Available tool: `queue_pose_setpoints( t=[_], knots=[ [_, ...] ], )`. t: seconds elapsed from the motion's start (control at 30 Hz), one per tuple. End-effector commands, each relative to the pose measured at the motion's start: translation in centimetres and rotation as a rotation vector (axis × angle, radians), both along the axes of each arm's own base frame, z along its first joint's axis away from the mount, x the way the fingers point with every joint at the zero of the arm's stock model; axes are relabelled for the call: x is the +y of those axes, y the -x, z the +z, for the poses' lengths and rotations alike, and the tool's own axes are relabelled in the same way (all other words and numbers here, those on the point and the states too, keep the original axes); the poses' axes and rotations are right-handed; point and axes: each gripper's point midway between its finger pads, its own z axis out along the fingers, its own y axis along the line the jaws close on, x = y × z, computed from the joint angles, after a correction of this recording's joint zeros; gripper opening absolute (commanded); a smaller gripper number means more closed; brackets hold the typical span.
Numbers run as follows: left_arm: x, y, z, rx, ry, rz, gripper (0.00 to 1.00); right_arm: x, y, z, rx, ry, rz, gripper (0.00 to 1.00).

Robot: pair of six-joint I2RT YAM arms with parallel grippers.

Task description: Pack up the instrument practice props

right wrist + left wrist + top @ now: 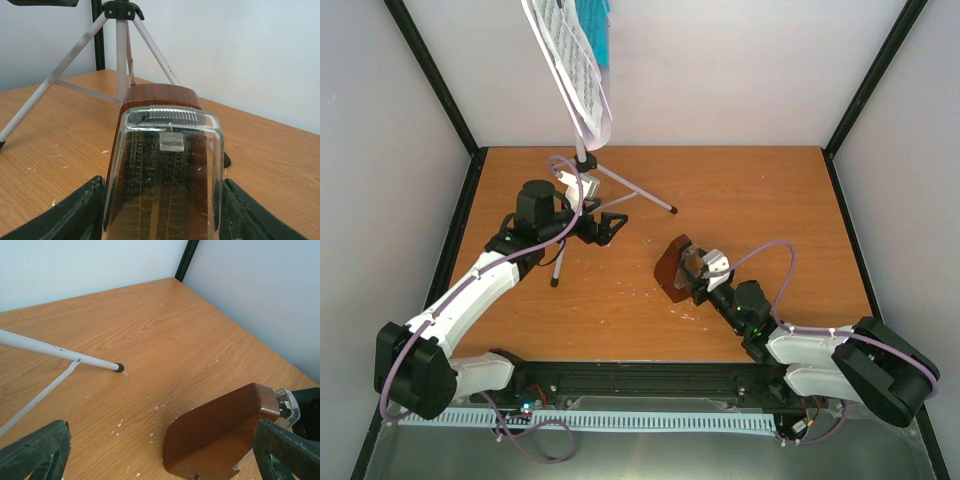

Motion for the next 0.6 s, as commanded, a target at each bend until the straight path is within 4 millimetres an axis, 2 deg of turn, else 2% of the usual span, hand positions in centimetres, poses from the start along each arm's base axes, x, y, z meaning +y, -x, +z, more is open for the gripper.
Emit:
queue_pose_setpoints(
  t=[0.0,0.57],
  knots=[
    [0.08,0.03,1.07,-0.041,0.007,-0.008,0.99,0.18,0.56,-3.43,0.105,0.082,0.016,0.55],
    [-0.06,0.09,0.93,-0.034,0.009,-0.017,1.00,0.57,0.12,-2.76,0.106,0.114,0.017,0.60]
  ],
)
